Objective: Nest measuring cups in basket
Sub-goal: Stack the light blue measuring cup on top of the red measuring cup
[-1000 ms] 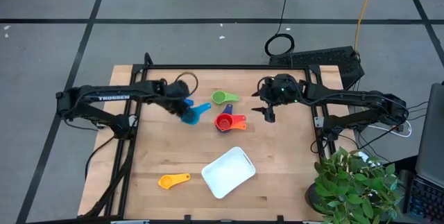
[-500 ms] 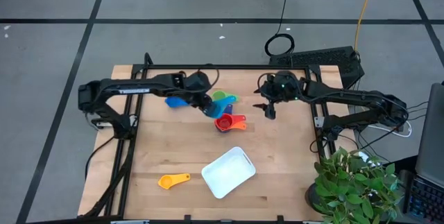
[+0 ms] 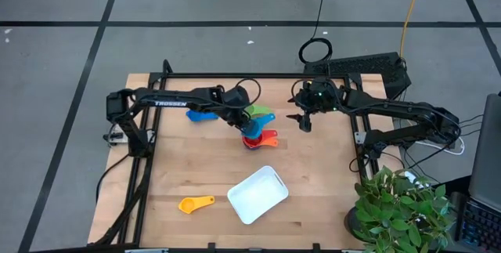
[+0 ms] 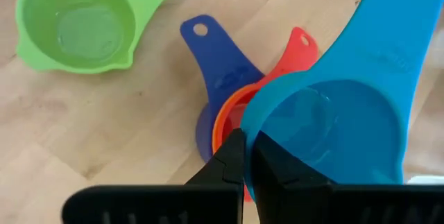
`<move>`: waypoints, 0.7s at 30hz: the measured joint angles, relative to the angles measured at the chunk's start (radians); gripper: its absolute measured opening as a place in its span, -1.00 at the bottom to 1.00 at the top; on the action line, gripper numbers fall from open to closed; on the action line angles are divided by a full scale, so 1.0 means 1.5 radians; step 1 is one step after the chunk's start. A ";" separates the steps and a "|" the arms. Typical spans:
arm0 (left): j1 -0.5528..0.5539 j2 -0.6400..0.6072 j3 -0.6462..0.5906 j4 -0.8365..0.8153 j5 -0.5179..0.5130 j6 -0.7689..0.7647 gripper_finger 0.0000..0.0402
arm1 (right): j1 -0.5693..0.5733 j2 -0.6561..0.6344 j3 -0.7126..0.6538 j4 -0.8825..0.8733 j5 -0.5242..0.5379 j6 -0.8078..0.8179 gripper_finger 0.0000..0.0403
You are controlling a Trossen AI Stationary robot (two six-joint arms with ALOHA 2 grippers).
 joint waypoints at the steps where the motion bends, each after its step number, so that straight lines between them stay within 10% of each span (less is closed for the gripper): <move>1: 0.000 0.002 0.000 0.001 0.000 -0.001 -0.97 | 0.000 0.000 0.000 0.000 0.000 -0.001 0.37; 21: -0.019 0.038 0.000 -0.010 -0.021 -0.023 -0.97 | -0.003 0.000 0.001 0.009 0.000 -0.008 0.37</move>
